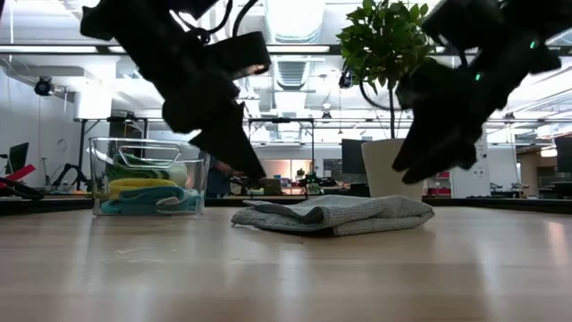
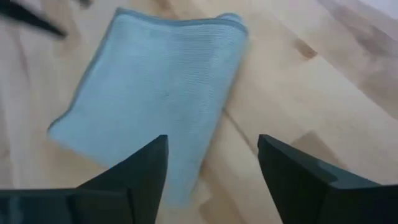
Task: Fold microfiber towels
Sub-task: Fold the gray microfiber cloth
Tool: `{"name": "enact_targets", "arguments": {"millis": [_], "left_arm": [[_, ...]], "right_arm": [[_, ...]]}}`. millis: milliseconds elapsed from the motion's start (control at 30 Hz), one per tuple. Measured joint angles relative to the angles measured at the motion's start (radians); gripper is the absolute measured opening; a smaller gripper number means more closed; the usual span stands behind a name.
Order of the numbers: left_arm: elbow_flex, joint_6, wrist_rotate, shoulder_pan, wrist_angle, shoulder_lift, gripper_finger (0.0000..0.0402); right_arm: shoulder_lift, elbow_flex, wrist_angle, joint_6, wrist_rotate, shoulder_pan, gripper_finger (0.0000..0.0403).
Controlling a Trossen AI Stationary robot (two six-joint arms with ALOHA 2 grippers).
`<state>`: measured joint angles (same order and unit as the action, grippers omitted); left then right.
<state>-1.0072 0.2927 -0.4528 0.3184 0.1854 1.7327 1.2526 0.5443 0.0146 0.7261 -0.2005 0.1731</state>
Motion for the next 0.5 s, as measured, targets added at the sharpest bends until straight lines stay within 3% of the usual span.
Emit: {"name": "enact_targets", "arguments": {"millis": [300, 500], "left_arm": [[0.0, 0.019, 0.064, 0.024, -0.13, 0.09, 0.015], [0.0, 0.041, 0.081, 0.024, -0.149, 0.132, 0.015]], "right_arm": [[0.146, -0.065, -0.284, 0.006, 0.051, -0.066, 0.0254], [0.272, -0.028, -0.342, -0.032, 0.054, -0.069, 0.0244]]}}
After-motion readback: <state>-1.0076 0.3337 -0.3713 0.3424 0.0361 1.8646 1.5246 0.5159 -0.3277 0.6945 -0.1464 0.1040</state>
